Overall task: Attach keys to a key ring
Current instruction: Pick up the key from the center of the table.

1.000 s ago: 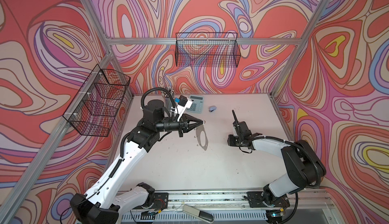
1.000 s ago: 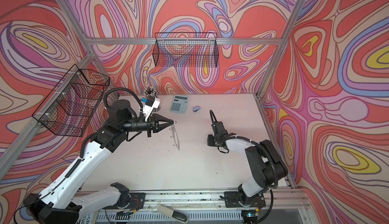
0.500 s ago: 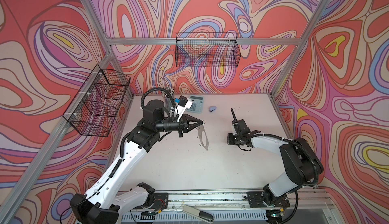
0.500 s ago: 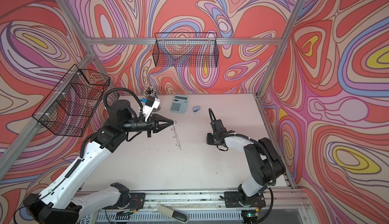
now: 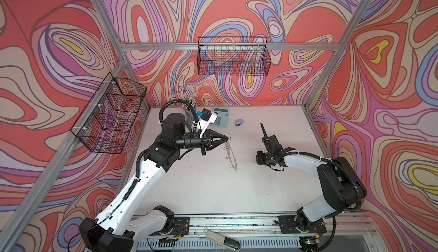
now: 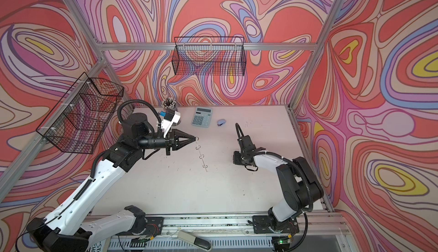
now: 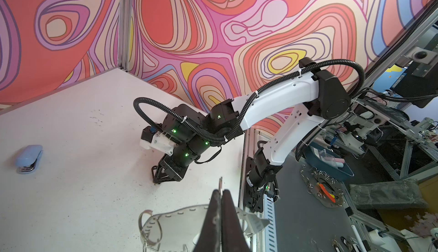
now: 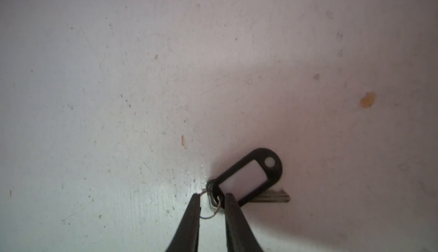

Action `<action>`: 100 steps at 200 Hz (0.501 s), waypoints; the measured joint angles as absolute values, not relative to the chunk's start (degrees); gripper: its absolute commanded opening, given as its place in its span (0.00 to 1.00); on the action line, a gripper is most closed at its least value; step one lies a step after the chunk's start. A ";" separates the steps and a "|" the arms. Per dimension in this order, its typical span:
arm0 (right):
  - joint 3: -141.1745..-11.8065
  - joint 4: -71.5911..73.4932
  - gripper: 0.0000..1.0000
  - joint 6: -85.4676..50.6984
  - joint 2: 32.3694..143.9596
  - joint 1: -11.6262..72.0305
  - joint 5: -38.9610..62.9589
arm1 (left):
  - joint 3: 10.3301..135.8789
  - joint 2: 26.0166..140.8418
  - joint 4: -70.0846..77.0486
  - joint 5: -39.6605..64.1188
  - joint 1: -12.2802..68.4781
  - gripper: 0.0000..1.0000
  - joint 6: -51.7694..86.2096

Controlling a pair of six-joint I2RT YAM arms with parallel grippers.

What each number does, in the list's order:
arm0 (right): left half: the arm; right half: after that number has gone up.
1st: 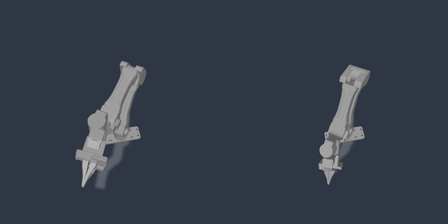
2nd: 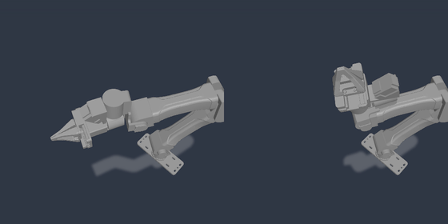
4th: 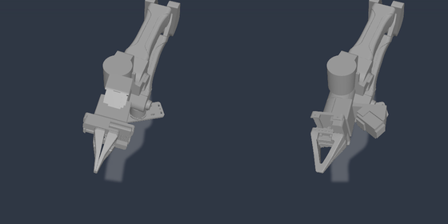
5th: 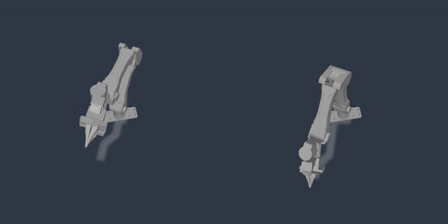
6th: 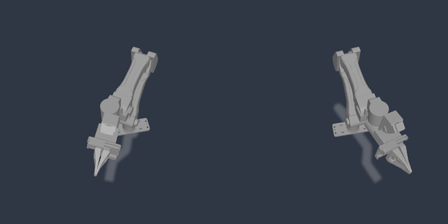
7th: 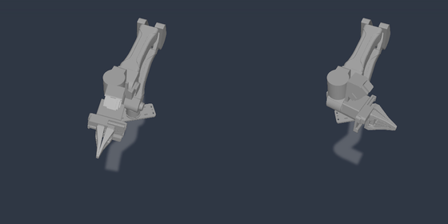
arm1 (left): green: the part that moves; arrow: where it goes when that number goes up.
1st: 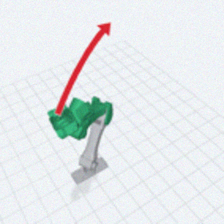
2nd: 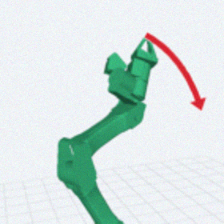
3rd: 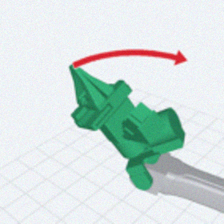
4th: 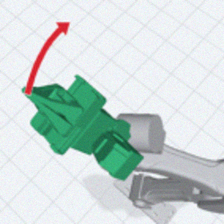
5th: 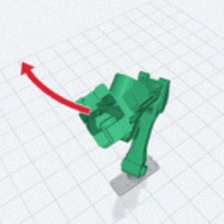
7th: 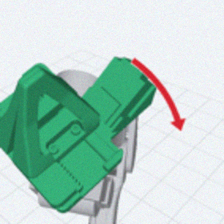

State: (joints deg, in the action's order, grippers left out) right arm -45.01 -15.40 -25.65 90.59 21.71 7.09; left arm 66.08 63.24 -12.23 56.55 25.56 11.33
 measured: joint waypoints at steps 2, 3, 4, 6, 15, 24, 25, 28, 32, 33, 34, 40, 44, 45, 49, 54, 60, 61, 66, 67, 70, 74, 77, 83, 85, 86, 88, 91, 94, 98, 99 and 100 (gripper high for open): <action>-45.01 -15.33 0.18 -25.80 90.61 21.71 7.25 | 66.08 63.22 -12.23 56.55 25.56 0.00 11.33; -45.01 -15.29 0.18 -25.87 90.61 21.71 7.29 | 66.08 63.20 -12.23 56.55 25.56 0.00 11.33; -45.01 -15.22 0.18 -25.89 90.63 21.71 7.40 | 66.08 63.20 -12.23 56.55 25.56 0.00 11.33; -45.01 -15.18 0.18 -25.91 90.65 21.71 7.46 | 66.06 63.18 -12.23 56.55 25.56 0.00 11.33; -45.01 -14.81 0.18 -26.44 90.76 21.71 8.05 | 66.04 63.09 -12.23 56.55 25.56 0.00 11.33; -44.99 -14.57 0.18 -26.81 90.80 21.71 8.54 | 65.98 62.98 -12.23 56.58 25.56 0.00 11.33; -44.99 -14.57 0.18 -26.85 90.80 21.71 8.56 | 65.98 62.98 -12.23 56.58 25.56 0.00 11.33; -44.99 -14.55 0.18 -26.98 90.80 21.71 8.64 | 65.98 62.98 -12.23 56.58 25.56 0.00 11.33; -44.99 -14.55 0.18 -27.16 90.80 21.71 8.82 | 65.98 62.98 -12.21 56.58 25.56 0.00 11.33; -44.99 -14.55 0.18 -27.18 90.80 21.71 8.84 | 65.98 62.98 -12.23 56.58 25.56 0.00 11.33; -44.99 -14.55 0.18 -27.20 90.80 21.71 8.86 | 65.98 62.98 -12.21 56.58 25.56 0.00 11.33; -44.97 -14.55 0.18 -27.42 90.80 21.71 8.97 | 65.98 62.98 -12.23 56.58 25.56 0.00 11.33; -44.95 -14.55 0.18 -27.59 90.80 21.71 9.02 | 65.98 62.98 -12.21 56.58 25.56 0.00 11.33; -44.93 -14.55 0.18 -27.62 90.80 21.71 9.02 | 65.98 62.98 -12.23 56.58 25.56 0.00 11.33; -44.86 -14.57 0.18 -27.70 90.80 21.71 9.02 | 65.98 62.98 -12.23 56.58 25.56 0.00 11.33; -44.75 -14.57 0.18 -27.79 90.78 21.71 9.02 | 65.98 62.98 -12.21 56.60 25.56 0.00 11.33; -44.56 -14.66 0.18 -27.97 90.76 21.71 8.97 | 65.98 62.98 -12.21 56.62 25.56 0.00 11.33; -44.53 -14.68 0.18 -27.97 90.76 21.71 8.97 | 65.98 62.98 -12.21 56.64 25.56 0.00 11.33; -44.34 -14.79 0.19 -28.10 90.67 21.71 8.88 | 65.98 62.98 -12.21 56.71 25.56 0.00 11.33; -44.29 -14.81 0.19 -28.12 90.65 21.71 8.86 | 65.98 62.96 -12.21 56.73 25.56 0.00 11.33; -44.21 -14.90 0.19 -28.16 90.61 21.71 8.84 | 65.95 62.96 -12.21 56.77 25.56 0.00 11.33; -44.03 -15.07 0.19 -28.21 90.48 21.71 8.80 | 65.95 62.98 -12.21 56.77 25.56 0.00 11.35; -43.90 -15.20 0.19 -28.25 90.37 21.71 8.80 | 65.95 62.96 -12.23 56.80 25.56 0.00 11.33; -43.77 -15.49 0.19 -28.32 90.11 21.71 8.75 | 65.95 62.96 -12.21 56.82 25.56 0.00 11.33; -43.70 -15.57 0.19 -28.34 90.04 21.71 8.75 | 65.95 62.96 -12.21 56.82 25.56 0.00 11.33; -43.68 -15.59 0.19 -28.36 90.02 21.71 8.75 | 65.95 62.96 -12.21 56.82 25.56 0.00 11.33; -43.64 -15.68 0.19 -28.38 89.91 21.71 8.73 | 65.95 62.96 -12.21 56.82 25.56 0.00 11.33; -43.57 -15.81 0.19 -28.40 89.80 21.71 8.64 | 65.95 62.96 -12.21 56.84 25.56 0.00 11.33; -43.53 -15.94 0.19 -28.40 89.71 21.71 8.60 | 65.95 62.96 -12.21 56.86 25.56 0.00 11.33; -43.46 -16.12 0.19 -28.42 89.58 21.71 8.54 | 65.95 62.96 -12.21 56.93 25.56 0.00 11.33; -43.44 -16.21 0.19 -28.45 89.54 21.71 8.54 | 65.95 62.96 -12.21 56.93 25.56 0.00 11.33; -43.42 -16.25 0.19 -28.45 89.52 21.71 8.51 | 65.95 62.96 -12.21 56.95 25.56 0.00 11.33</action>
